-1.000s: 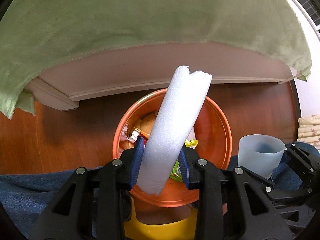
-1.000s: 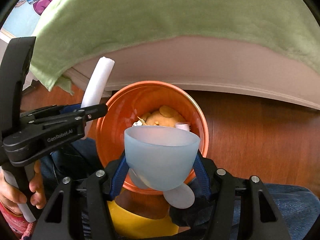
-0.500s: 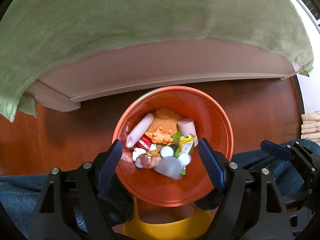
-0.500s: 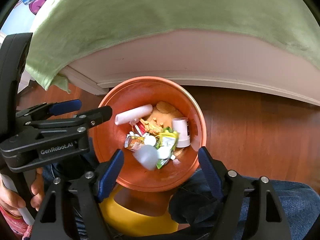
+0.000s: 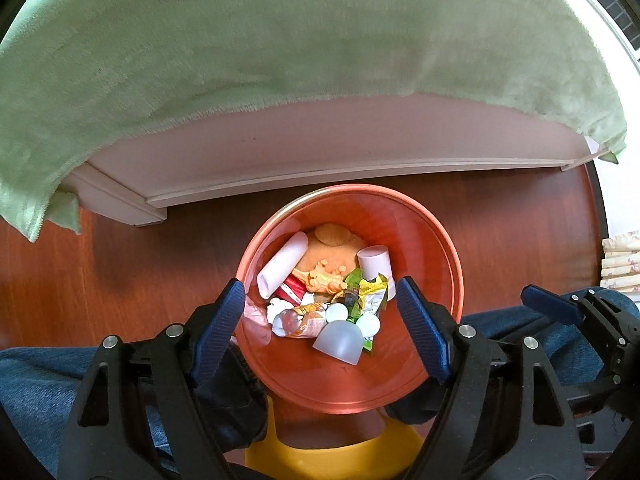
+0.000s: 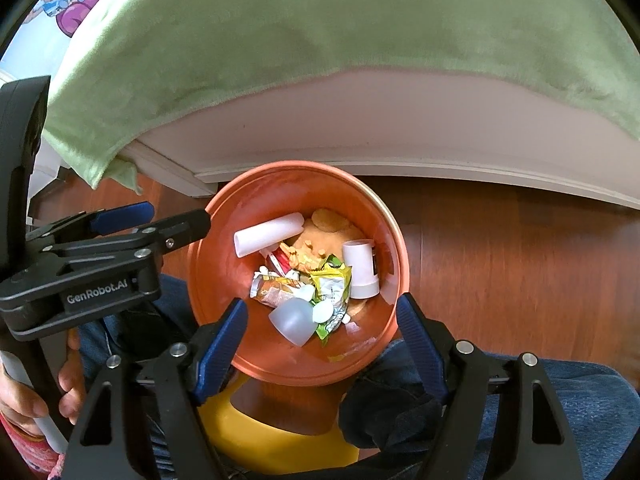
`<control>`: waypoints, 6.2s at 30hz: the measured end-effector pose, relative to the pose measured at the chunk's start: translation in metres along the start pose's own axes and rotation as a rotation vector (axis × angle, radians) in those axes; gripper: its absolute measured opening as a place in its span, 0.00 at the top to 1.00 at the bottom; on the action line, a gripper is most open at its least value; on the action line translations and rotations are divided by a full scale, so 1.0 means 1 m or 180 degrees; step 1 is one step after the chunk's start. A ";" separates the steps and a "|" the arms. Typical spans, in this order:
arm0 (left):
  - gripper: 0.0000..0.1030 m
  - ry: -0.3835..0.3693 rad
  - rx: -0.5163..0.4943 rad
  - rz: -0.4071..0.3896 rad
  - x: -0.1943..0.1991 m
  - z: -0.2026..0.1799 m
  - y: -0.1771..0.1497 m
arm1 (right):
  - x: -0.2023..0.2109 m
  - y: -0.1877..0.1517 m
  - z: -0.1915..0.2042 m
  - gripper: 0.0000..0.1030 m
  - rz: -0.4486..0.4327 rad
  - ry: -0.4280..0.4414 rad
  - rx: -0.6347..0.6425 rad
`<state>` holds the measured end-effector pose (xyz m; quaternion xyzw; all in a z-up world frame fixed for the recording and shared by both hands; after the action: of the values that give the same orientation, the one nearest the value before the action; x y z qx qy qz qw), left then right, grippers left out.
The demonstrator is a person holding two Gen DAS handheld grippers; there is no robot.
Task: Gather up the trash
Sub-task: 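Grasp the wooden block with the left tool while the right tool grasps the milk carton, then carry block and milk carton over the orange bucket and open both tools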
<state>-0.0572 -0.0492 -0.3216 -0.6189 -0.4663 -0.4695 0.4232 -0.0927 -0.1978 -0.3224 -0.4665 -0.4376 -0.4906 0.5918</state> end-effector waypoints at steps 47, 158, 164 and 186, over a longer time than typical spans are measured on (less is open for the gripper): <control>0.18 0.0378 0.0026 -0.1909 0.214 0.022 0.404 | 0.155 0.051 -0.035 0.23 -0.1489 0.0004 -0.0080; 0.65 0.0003 -0.0372 0.0240 -0.013 -0.014 -0.032 | -0.001 -0.002 0.025 0.51 0.0042 0.0139 0.0565; 0.27 0.0067 -0.0128 0.0132 -0.006 -0.001 -0.023 | 0.001 0.003 0.016 0.28 -0.0014 0.0106 0.0414; 0.26 0.0107 0.0011 -0.0063 0.022 0.005 -0.012 | 0.035 0.001 0.001 0.26 -0.0260 0.0300 0.0242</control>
<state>-0.0652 -0.0378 -0.2998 -0.6055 -0.4661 -0.4831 0.4274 -0.0867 -0.2031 -0.2882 -0.4019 -0.4461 -0.5189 0.6085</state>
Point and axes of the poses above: each gripper's, at about its wrist camera, not at the fingertips, and x roughly against the way its jaws point, z to its left, y to its top, the point moved 6 cm from there along -x, roughly the way its jaws point, and after that the axes turned 15 degrees about z, right-handed, at the moved point
